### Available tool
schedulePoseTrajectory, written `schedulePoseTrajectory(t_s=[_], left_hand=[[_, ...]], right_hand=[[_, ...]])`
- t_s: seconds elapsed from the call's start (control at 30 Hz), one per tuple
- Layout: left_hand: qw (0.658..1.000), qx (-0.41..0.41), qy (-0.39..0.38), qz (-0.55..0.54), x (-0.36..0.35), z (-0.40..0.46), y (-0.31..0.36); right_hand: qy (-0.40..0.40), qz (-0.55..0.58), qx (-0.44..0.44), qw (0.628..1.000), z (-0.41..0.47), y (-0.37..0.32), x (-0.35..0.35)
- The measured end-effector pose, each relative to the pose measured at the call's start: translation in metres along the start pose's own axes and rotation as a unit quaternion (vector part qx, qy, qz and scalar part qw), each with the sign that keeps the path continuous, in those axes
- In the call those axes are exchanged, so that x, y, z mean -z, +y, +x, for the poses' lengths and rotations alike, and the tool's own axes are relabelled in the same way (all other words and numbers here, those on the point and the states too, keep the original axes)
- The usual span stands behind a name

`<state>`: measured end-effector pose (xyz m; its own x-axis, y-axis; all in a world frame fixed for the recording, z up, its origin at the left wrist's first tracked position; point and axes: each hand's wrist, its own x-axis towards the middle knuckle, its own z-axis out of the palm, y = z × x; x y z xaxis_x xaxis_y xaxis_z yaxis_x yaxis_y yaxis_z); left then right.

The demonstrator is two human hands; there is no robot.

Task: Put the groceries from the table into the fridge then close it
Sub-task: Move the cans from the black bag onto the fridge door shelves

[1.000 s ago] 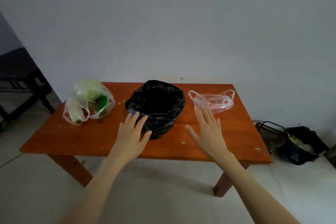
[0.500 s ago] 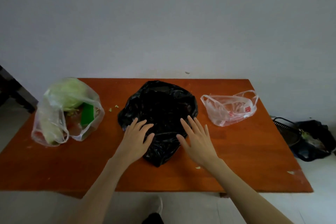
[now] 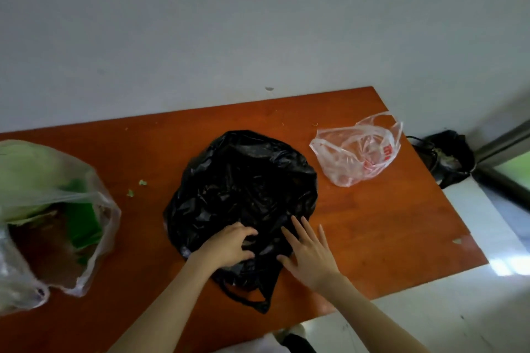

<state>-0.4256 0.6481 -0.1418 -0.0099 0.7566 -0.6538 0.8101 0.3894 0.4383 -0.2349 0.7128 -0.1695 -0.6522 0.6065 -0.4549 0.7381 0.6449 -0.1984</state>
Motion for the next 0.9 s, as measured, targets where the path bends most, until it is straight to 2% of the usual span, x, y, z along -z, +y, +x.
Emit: schedulePoseTrajectory(t_s=[0.13, 0.27, 0.4, 0.53, 0.6, 0.67, 0.77, 0.9], left_hand=[[0.999, 0.010, -0.033, 0.014, -0.008, 0.001, -0.007], [0.997, 0.006, -0.076, 0.009, 0.001, 0.001, -0.011], [0.998, 0.021, -0.061, 0.026, 0.012, 0.002, -0.020], [0.994, 0.015, -0.089, 0.063, 0.013, 0.000, -0.029], [0.990, 0.010, -0.112, 0.083, 0.015, -0.001, -0.031], [0.985, 0.025, -0.138, 0.097, 0.017, -0.001, -0.035], [0.974, 0.052, -0.172, 0.135, 0.014, -0.006, -0.037], [0.983, 0.046, -0.133, 0.117, 0.005, -0.008, -0.042]], right_hand=[[-0.057, -0.007, -0.013, 0.998, 0.001, 0.003, -0.014], [-0.079, -0.006, -0.019, 0.997, 0.000, 0.003, -0.026], [-0.082, 0.013, -0.027, 0.996, 0.000, 0.004, -0.026], [-0.017, 0.120, -0.015, 0.993, -0.002, 0.001, -0.013], [0.044, 0.187, 0.021, 0.981, -0.001, -0.003, -0.001], [0.058, 0.212, 0.076, 0.973, 0.001, -0.010, 0.012], [0.014, 0.131, 0.126, 0.983, 0.008, -0.016, 0.020], [-0.060, 0.062, 0.091, 0.992, 0.012, -0.010, 0.013]])
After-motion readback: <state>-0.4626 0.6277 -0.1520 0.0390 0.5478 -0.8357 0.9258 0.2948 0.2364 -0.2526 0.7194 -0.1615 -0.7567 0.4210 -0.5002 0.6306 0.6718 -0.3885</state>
